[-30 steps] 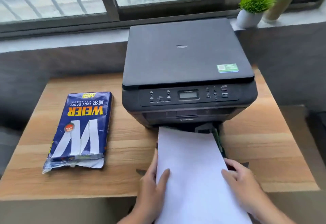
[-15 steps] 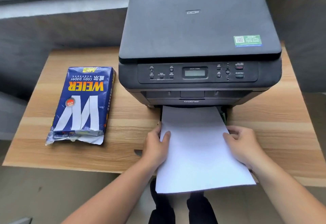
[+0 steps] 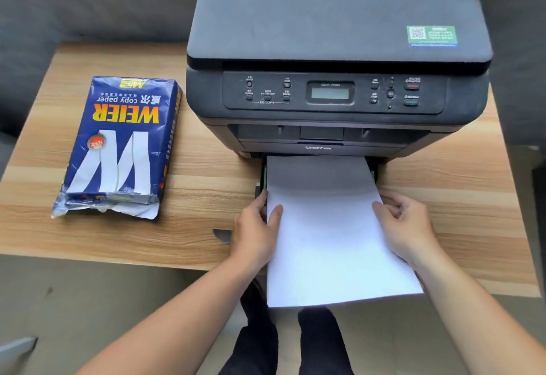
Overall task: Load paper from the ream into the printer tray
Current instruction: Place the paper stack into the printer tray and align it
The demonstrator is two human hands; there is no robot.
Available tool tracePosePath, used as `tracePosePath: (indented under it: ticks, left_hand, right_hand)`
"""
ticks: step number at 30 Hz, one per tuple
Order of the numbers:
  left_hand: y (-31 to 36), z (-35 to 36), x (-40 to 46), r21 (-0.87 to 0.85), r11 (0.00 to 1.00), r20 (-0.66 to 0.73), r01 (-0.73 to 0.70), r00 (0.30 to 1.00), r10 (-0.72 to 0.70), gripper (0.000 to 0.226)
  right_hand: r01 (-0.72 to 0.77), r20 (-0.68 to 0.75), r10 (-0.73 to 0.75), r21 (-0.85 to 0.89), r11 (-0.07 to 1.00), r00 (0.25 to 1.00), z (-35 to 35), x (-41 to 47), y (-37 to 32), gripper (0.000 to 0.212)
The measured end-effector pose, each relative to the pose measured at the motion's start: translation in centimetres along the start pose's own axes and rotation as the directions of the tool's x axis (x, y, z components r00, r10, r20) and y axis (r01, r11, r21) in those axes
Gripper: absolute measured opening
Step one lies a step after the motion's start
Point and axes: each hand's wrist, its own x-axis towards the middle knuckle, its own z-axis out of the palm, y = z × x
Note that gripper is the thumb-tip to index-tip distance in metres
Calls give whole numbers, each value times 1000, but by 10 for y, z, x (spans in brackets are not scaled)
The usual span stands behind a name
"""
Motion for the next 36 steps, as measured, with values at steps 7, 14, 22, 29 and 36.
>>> tracePosePath:
  ticks: [7, 14, 22, 29, 36]
  left_hand:
    - [5, 1, -7, 55, 998, -14, -19, 1000, 20, 50]
    - [-5, 1, -30, 103, 995, 11, -2, 1000, 1, 41]
    - [-12, -5, -38, 105, 994, 24, -22, 1000, 19, 53]
    - [-16, -5, -38, 100, 993, 61, -67, 996, 61, 55]
    - [-15, -3, -40, 129, 989, 60, -74, 996, 66, 62]
  right_hand:
    - [36, -59, -27, 167, 985, 998, -9, 17, -2, 28]
    - [28, -111, -5, 208, 978, 994, -3, -2, 28, 31]
    - [33, -151, -1, 210, 977, 989, 24, 12, 13, 35]
    - [71, -345, -98, -90, 993, 933, 42, 35, -10, 21]
    - [-7, -370, -225, -531, 847, 901, 51, 44, -20, 15]
